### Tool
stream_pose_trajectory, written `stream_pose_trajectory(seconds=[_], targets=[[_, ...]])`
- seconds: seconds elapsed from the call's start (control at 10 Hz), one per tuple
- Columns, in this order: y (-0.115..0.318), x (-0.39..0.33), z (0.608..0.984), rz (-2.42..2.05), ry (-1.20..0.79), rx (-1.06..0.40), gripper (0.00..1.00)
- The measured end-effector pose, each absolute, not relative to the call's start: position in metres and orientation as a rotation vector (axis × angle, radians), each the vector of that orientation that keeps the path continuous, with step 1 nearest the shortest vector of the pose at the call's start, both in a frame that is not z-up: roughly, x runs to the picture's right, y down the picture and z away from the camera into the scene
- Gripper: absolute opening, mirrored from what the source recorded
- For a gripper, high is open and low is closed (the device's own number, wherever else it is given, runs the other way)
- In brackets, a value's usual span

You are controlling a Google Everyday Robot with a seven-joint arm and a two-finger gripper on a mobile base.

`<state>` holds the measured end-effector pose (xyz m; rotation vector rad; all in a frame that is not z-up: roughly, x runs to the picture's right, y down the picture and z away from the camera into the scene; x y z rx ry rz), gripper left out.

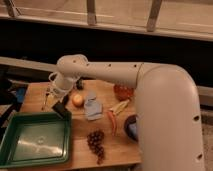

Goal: Place eraser in tray

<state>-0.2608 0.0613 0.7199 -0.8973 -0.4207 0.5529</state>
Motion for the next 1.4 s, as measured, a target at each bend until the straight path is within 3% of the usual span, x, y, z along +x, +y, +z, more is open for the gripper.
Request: stream_pose_trajectory(seconds=[0.4,1.1,1.2,1.4], targets=[[0.099,-0.293,0.734,0.49,-0.481,-1.02,0.04],[0.137,-0.287,0.757,0.481,-0.44,-1.091,0.73],[0.14,-0.289,0.758,0.478,-0.43,-1.094,0.78],[0.141,-0.288,0.759,0.48,-0.418,-1.097,0.78]])
